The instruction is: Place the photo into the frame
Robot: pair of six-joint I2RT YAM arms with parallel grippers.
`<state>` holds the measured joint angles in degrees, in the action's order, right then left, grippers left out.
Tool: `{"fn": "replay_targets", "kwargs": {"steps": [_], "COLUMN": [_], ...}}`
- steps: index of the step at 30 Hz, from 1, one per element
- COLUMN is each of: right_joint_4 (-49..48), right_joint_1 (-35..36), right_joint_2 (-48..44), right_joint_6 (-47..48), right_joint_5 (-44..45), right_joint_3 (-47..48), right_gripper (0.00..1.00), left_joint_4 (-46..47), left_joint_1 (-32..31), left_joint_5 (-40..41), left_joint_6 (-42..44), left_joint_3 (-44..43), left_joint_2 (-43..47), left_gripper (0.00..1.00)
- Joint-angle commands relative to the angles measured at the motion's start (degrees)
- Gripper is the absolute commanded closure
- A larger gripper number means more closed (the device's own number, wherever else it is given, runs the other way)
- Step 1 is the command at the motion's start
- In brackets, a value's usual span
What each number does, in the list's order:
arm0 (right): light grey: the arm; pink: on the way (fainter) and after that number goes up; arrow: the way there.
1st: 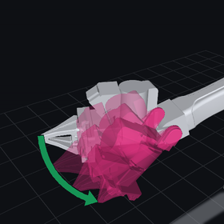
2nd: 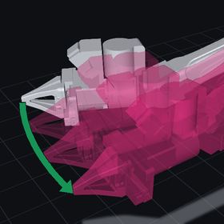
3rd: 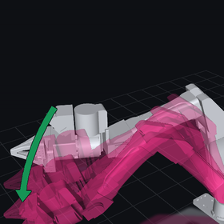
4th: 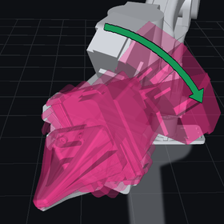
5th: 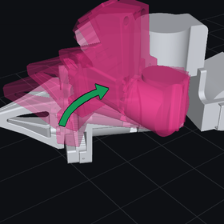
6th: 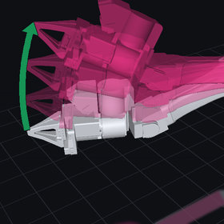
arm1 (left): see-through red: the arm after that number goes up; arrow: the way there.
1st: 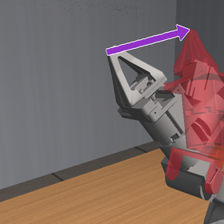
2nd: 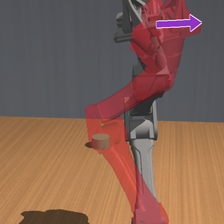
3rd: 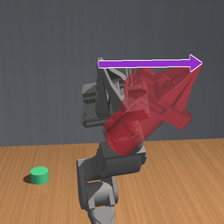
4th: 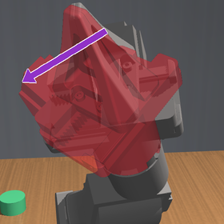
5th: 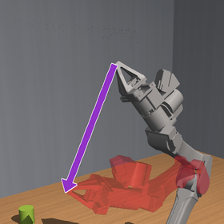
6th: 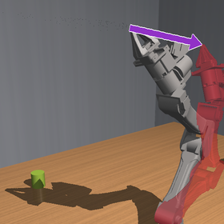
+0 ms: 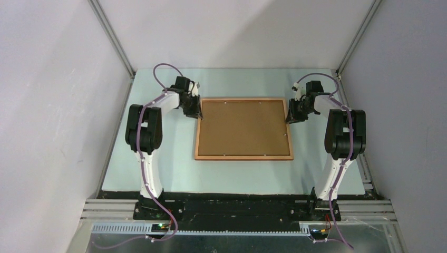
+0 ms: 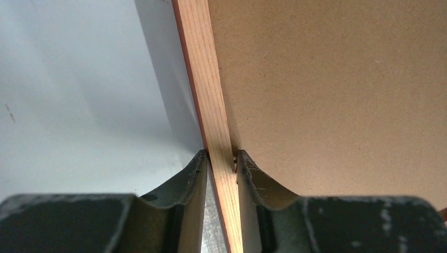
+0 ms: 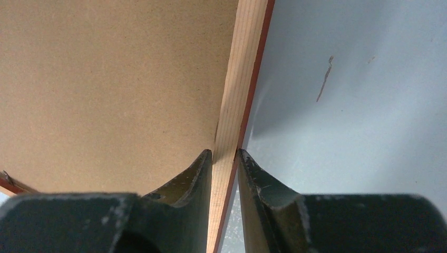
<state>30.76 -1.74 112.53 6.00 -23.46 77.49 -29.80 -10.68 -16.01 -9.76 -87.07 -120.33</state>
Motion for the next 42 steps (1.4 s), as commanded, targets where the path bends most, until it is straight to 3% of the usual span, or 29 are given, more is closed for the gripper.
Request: {"fn": "replay_targets", "kwargs": {"steps": [1, 14, 42], "right_joint_4": [-1.02, -1.05, -1.03], "right_joint_1": [-0.28, -0.37, -0.71], "right_joint_2": [-1.32, -1.16, -1.76], "right_joint_6": [-0.14, -0.14, 0.04], "right_joint_5": [-0.88, -0.80, -0.81], "right_joint_3": [0.73, 0.73, 0.73], "right_gripper": [0.72, 0.72, 0.72], "left_joint_4": [-4.35, -6.94, -10.65], "left_joint_1": [-0.62, -1.44, -5.30], "left_joint_5": [2.48, 1.76, 9.54], "left_joint_6": [3.61, 6.02, 14.25], "left_joint_3": [1.61, -0.01, -3.57], "left_joint_2": [2.12, 0.40, 0.28], "left_gripper": [0.71, 0.73, 0.76]}}
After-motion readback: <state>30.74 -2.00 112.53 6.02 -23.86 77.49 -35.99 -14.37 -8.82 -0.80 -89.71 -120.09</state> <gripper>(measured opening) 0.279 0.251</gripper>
